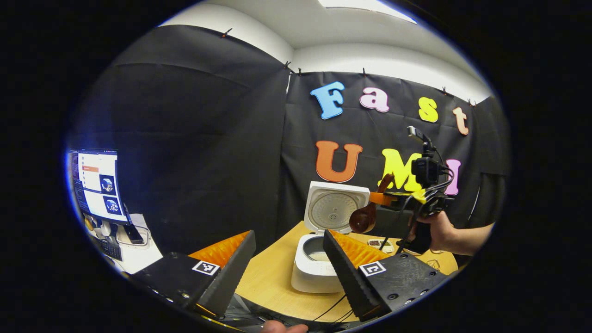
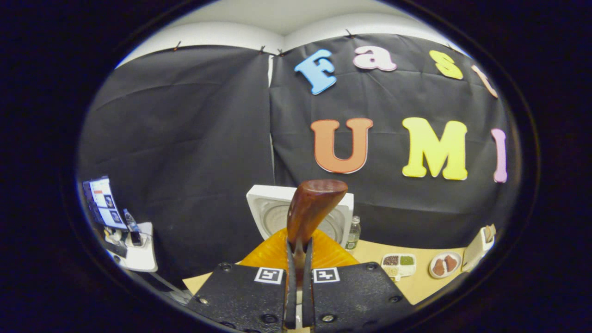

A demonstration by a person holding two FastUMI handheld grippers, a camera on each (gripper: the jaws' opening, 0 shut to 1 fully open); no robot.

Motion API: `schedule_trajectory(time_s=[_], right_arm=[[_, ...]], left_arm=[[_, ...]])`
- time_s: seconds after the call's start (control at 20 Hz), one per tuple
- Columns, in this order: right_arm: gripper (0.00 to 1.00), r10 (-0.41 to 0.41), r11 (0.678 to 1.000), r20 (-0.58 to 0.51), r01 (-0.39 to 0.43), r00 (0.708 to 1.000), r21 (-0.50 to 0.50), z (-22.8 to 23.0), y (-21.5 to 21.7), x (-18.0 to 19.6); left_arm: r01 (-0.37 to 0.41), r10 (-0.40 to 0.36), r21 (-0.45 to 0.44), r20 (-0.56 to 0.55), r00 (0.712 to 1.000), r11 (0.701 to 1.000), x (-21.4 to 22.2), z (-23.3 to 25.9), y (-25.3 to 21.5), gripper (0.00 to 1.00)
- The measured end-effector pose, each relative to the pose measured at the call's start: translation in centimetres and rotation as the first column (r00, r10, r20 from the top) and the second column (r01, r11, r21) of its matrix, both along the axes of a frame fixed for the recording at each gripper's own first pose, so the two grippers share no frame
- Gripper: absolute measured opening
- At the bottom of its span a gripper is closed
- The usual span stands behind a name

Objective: Close the left gripper, press the button to open the rice cooker; take a wooden spoon from the chopstick holder with the right hand, scoop a spoonful of rice and pour it into the rice cooker, then put the wooden spoon back into the chopstick holder.

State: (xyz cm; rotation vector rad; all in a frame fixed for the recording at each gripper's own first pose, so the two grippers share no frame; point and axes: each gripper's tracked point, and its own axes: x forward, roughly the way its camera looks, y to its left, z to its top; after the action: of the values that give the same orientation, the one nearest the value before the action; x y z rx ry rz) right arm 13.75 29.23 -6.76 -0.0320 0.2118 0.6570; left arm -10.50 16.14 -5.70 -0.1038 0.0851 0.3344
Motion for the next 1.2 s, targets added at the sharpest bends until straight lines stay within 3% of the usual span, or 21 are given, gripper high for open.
schedule_trajectory(time_s=[0.2,0.4,0.6,0.85,1.0,1.2], right_arm=[[0.10,-0.118,0.986,-0.059,0.124,0.991,0.108,2.8,-7.7,-1.3],[0.10,-0.273,0.943,-0.112,0.289,0.955,0.167,4.0,-17.8,-1.6],[0.10,-0.422,0.881,-0.140,0.442,0.896,0.170,3.3,-28.2,-2.0],[0.10,-0.574,0.784,-0.186,0.601,0.798,0.155,1.1,-39.6,-2.3],[0.10,-0.622,0.742,-0.219,0.655,0.752,0.142,-1.2,-43.9,-1.3],[0.10,-0.638,0.715,-0.298,0.690,0.711,0.116,-6.6,-47.1,0.6]], left_arm=[[0.093,-0.092,-0.012,0.020,0.996,0.996,1.8,-0.1,-1.4,0.94],[0.185,-0.185,-0.030,0.020,0.983,0.982,4.4,-0.7,-4.3,0.94],[0.272,-0.272,-0.042,0.007,0.962,0.961,6.5,-1.0,-8.2,0.94],[0.317,-0.318,-0.035,-0.008,0.948,0.948,8.0,-0.8,-11.9,0.94],[0.324,-0.325,-0.033,-0.021,0.946,0.945,9.2,-0.6,-13.5,0.94],[0.306,-0.307,-0.043,-0.033,0.951,0.951,10.9,-0.3,-14.9,0.94]])
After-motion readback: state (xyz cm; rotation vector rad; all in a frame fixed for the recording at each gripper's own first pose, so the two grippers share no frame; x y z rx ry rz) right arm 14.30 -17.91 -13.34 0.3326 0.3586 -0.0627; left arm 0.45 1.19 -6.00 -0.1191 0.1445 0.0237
